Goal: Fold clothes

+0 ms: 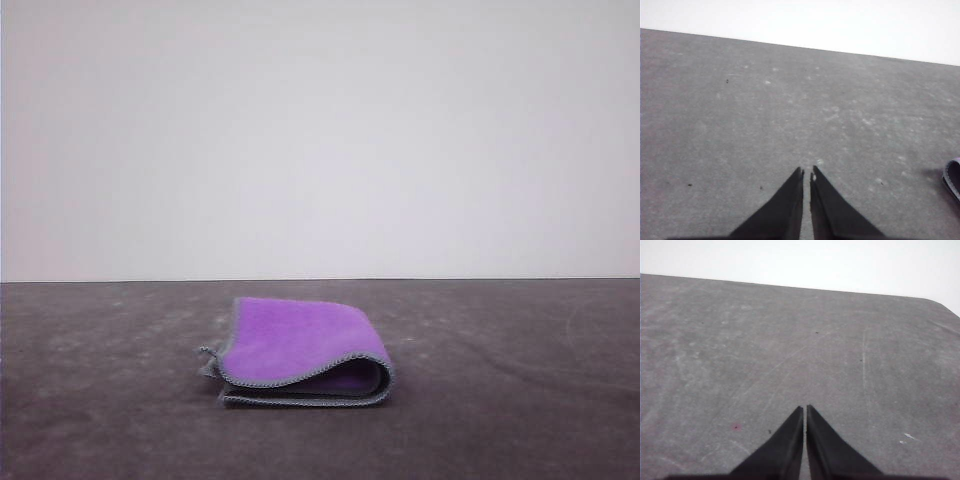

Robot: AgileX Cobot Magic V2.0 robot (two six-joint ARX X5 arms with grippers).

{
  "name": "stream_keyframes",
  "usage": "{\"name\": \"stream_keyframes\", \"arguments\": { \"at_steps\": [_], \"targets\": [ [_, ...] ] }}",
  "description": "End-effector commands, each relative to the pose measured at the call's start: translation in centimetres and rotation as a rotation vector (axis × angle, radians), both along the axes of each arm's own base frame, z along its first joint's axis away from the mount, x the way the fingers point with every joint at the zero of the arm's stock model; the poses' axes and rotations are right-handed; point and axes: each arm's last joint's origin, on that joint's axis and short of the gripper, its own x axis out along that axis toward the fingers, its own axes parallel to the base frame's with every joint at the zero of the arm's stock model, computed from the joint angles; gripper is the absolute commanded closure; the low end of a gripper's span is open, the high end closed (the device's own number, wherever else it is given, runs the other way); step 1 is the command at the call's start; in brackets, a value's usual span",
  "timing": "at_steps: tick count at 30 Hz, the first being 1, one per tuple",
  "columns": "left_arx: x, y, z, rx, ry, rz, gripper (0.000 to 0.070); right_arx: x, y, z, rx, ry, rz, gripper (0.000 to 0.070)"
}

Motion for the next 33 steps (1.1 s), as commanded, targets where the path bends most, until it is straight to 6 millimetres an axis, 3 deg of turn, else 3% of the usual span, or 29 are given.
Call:
{"name": "stream_keyframes", "arguments": {
  "at_steps": [1,33],
  "targets": [
    [0.1,0.02,-0.71,0.0,0.019,0.005,0.0683,0.03,0.01,-0.02,-0.003,-0.01,0.001,0.0694],
    [0.18,0.02,-0.82,0.0,0.008,0.006,0.0683,0.03,0.01,-0.03,-0.003,-0.01,0.001,0.0694]
  ]
}}
